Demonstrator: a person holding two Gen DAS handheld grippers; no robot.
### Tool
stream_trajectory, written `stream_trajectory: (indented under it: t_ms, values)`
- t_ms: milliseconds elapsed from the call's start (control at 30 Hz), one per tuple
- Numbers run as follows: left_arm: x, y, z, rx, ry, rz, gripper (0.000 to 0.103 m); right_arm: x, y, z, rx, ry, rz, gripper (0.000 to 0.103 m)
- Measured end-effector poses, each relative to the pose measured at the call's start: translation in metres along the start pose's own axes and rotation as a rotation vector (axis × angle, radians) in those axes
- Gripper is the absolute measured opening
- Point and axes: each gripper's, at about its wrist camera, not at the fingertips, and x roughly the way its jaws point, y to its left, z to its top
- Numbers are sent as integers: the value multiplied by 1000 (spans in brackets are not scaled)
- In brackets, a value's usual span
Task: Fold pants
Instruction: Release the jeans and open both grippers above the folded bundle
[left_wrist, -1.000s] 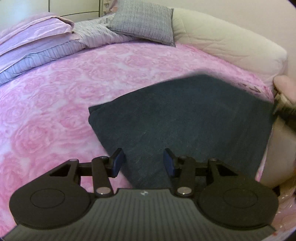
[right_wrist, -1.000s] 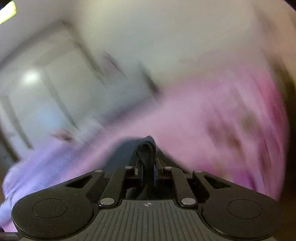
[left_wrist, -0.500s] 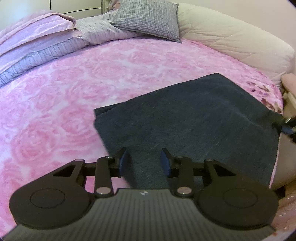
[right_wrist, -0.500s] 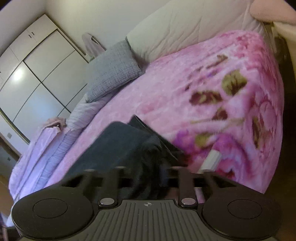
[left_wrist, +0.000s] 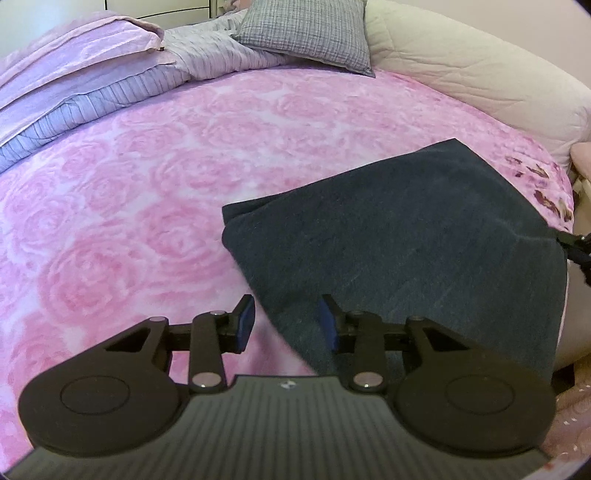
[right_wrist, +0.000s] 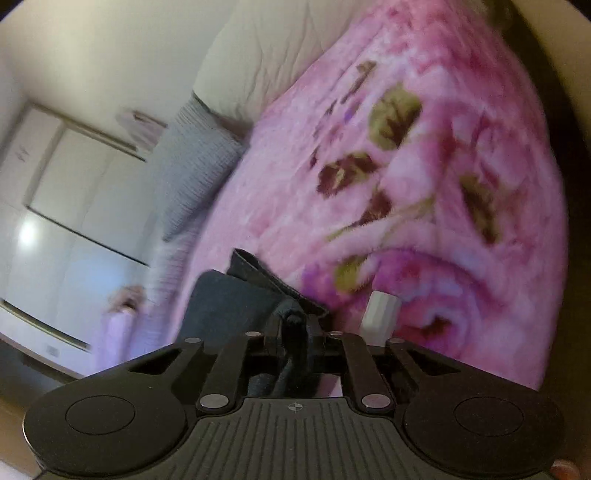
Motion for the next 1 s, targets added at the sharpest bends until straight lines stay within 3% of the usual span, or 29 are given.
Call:
stream_trajectory:
  t_ms: [67, 100, 133, 233, 433, 567, 800, 1000]
  values:
    - [-11, -1, -3, -2, -8, 5, 33, -15, 33, -8, -183, -38, -205, 52]
    - [-17, -1, -4, -2, -6, 5, 33, -22, 52, -18, -313, -55, -319, 52]
    - [-24, -3, -7, 0, -2, 5, 33, -28, 64, -28, -406, -67, -363, 52]
    - [-46, -7, -19, -2, 13, -1, 34, -46, 85, -61, -536, -39, -345, 53]
    - [-92, -20, -54, -3, 54, -19, 40, -79, 104, -131, -590, 76, -341, 53]
    - [-125, -25, -73, -12, 54, -37, 41, -101, 123, -170, -655, 105, -353, 53]
    - [-185, -25, -93, -13, -6, -52, 44, -147, 155, -207, -731, 66, -352, 53]
    - [-213, -23, -99, -18, -44, -67, 44, -176, 168, -223, -759, 35, -324, 53]
